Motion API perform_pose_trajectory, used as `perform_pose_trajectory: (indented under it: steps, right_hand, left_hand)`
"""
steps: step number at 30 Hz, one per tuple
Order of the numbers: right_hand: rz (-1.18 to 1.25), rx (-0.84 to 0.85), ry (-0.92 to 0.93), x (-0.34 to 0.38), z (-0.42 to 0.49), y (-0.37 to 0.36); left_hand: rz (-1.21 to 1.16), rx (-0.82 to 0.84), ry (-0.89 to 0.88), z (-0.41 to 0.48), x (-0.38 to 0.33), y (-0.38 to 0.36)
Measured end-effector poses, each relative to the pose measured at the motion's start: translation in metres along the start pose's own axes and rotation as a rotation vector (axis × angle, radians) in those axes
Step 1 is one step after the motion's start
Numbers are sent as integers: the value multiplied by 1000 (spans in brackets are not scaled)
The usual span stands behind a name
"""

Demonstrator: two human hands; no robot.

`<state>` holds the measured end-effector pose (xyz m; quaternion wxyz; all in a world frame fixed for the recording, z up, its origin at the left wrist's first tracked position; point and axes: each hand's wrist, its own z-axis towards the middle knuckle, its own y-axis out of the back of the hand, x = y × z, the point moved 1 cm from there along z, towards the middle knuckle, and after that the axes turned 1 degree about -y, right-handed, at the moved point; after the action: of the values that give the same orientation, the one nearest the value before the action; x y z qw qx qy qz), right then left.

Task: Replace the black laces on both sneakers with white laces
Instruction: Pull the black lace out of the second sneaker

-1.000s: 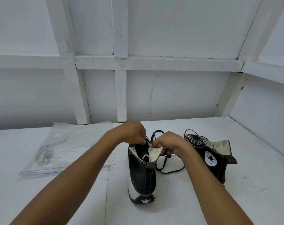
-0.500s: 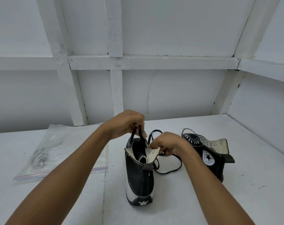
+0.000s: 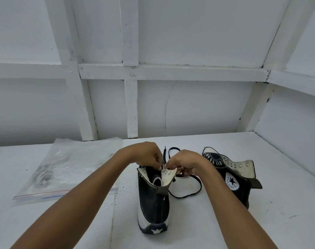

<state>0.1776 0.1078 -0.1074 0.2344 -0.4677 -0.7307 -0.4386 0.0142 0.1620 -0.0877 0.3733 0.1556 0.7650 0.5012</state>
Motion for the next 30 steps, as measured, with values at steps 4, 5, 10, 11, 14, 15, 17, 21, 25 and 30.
perform_pose_trajectory:
  steps: [4,5,10,11,14,15,17,21,25,30]
  right_hand:
    - [-4,5,-1,0,-1,0]
    - [-7,4,2,0,-1,0]
    - [-5,15,9,0,-6,-1]
    - [-3,17,9,0,-7,-2]
    - [0,20,8,2,-9,-3]
    - [0,20,7,2,-10,-3]
    - [-4,19,3,1,-9,-3]
    - [4,-2,3,1,-9,-3]
    - [-2,-5,5,-1,-8,-2]
    - [-17,9,7,-1,-5,-2]
  left_hand:
    - [-408,-149,-40,-8,0,10]
    - [-577,-183,-76,-12,0,13]
    - [-1086,-227,-94,-22,3,22]
    - [-975,-253,-46,-22,4,22]
    - [-532,-215,57,-19,8,17]
    - [-376,-172,75,-17,8,13]
    - [-109,-90,75,-11,7,5]
    - [60,10,21,-9,-3,-2]
    - [-257,-65,-7,-15,-1,3]
    - [-708,-323,4,-26,12,18]
